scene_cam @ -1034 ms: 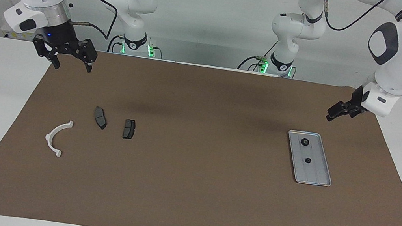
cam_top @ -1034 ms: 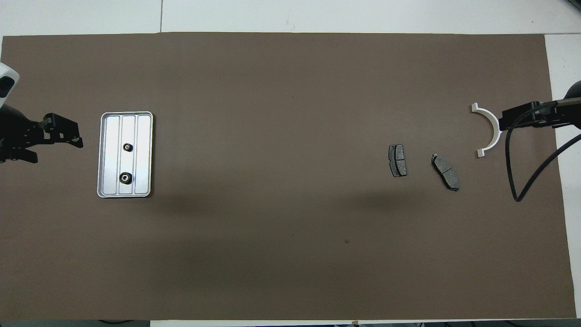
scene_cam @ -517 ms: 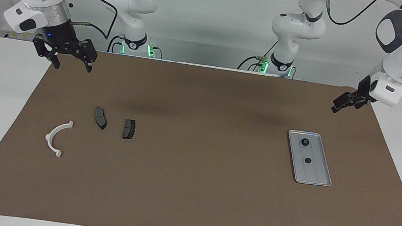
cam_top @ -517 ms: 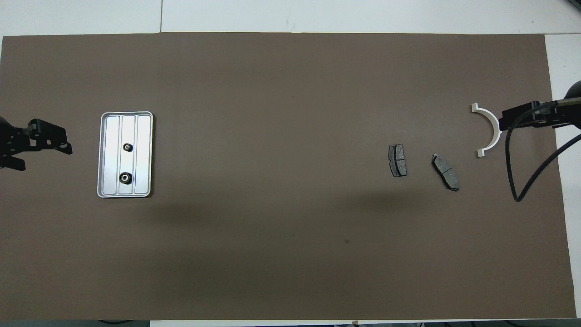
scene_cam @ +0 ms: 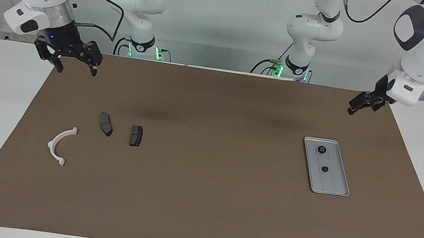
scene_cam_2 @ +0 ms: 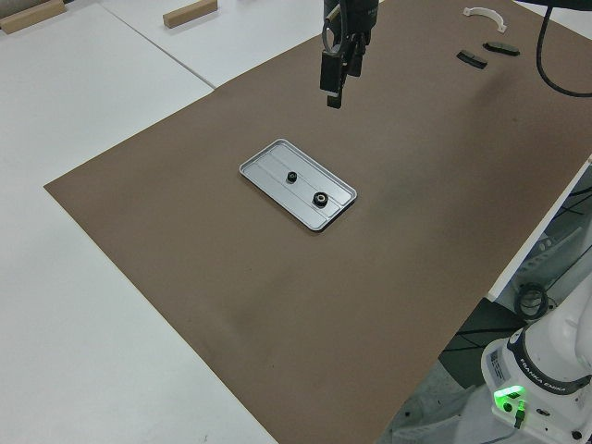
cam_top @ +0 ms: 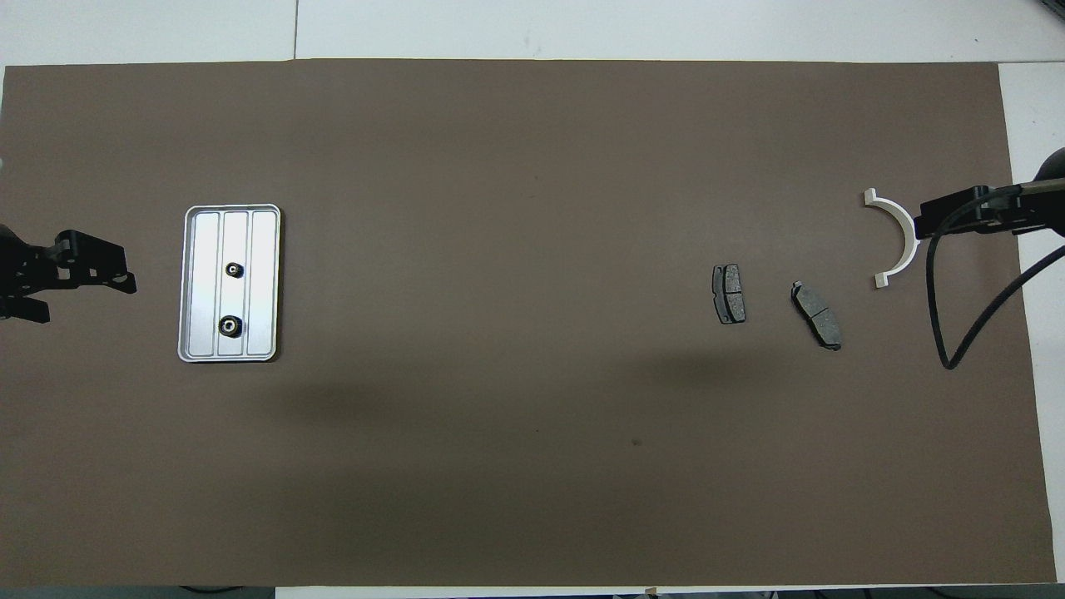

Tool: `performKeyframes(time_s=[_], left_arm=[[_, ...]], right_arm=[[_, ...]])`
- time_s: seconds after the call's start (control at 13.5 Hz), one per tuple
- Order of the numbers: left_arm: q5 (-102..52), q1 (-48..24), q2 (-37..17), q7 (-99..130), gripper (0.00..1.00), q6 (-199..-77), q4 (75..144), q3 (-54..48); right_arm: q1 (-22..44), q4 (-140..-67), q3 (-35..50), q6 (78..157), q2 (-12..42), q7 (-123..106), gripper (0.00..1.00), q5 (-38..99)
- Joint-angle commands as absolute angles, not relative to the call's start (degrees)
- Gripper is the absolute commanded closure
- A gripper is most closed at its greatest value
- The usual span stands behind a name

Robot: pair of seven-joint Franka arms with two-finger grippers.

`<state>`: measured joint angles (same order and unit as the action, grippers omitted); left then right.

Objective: Pick bearing gear from pile to tray

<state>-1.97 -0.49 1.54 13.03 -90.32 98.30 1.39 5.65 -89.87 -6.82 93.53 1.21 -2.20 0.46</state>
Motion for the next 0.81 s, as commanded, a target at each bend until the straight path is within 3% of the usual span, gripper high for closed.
performKeyframes(time_s=[0.0, 0.74], left_arm=[[-1.93, 0.00, 3.34, 11.35, 0.00, -93.24, 100.63, 0.88], [-1.93, -0.88, 2.64, 9.58, 0.00, -95.27, 99.67, 1.05]], right_arm=[[5.27, -90.35, -6.42, 94.31, 0.70, -1.93, 0.00, -0.26], [5.10, -90.35, -6.42, 94.13, 0.70, -2.02, 0.00, -0.09]])
